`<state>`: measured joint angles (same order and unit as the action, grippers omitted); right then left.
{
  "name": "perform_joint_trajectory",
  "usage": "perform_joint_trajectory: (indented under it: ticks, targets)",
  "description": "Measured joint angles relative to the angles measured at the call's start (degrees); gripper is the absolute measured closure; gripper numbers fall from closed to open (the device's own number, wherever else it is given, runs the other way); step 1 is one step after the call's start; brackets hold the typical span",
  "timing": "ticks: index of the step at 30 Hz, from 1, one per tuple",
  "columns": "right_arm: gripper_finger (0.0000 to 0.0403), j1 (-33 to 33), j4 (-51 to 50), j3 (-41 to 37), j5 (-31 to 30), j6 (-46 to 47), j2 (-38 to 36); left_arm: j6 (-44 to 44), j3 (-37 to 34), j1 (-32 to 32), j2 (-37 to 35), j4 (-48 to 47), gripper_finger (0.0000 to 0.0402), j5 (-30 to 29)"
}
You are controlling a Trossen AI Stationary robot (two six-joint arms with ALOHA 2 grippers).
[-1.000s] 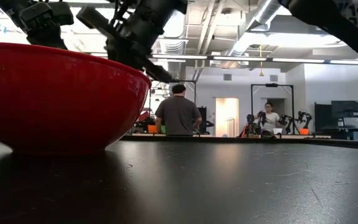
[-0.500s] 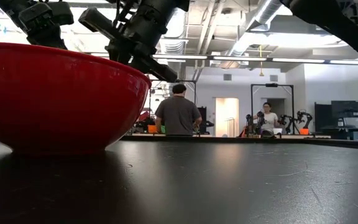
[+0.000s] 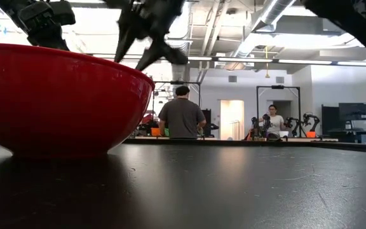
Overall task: Nest bowls inside each other
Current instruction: Return to Home Position
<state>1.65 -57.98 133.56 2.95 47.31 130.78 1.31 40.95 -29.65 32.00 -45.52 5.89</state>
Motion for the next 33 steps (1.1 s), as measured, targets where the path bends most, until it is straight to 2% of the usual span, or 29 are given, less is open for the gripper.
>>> perform_joint_trajectory:
  ticks: [4, 13, 18, 22, 24, 27, 30, 33]
  targets:
    - [0.0207, 1.46, -3.41, 0.00, 1.10, -3.48, -5.47, -2.56, 0.00, 0.00, -1.89, 1.58, 0.0262, 3.90]
    - [0.0220, 8.84, -14.77, 0.04, -9.31, -19.35, -17.17, -15.48, 0.02, 0.71, -10.79, 7.63, 0.0262, 11.61]
    - [0.0233, 10.94, -17.27, 0.04, -16.96, -22.51, -21.11, -18.28, -0.75, 1.76, -16.96, 8.14, 0.0262, 10.16]
    - [0.0243, 10.03, -16.41, -1.47, -19.96, -25.04, -23.57, -20.74, -5.87, 1.86, -21.74, 12.87, 0.0262, 9.03]
    - [0.0249, 8.81, -14.94, -5.54, -19.97, -25.66, -26.07, -22.75, -9.89, 1.86, -24.21, 17.23, 0.0262, 10.46]
    - [0.0262, 6.29, -8.08, -17.36, -18.64, -25.07, -32.46, -24.47, -15.93, 1.90, -27.96, 24.34, 0.0262, 11.32]
    - [0.0278, 2.87, 7.69, -35.51, -11.76, -24.68, -42.09, -24.39, -21.09, 1.88, -31.43, 31.19, 0.0262, 10.00]
    - [0.0293, -1.19, 27.63, -54.55, -4.38, -23.46, -52.19, -23.48, -24.79, 1.88, -31.85, 35.28, 0.0266, 9.52]
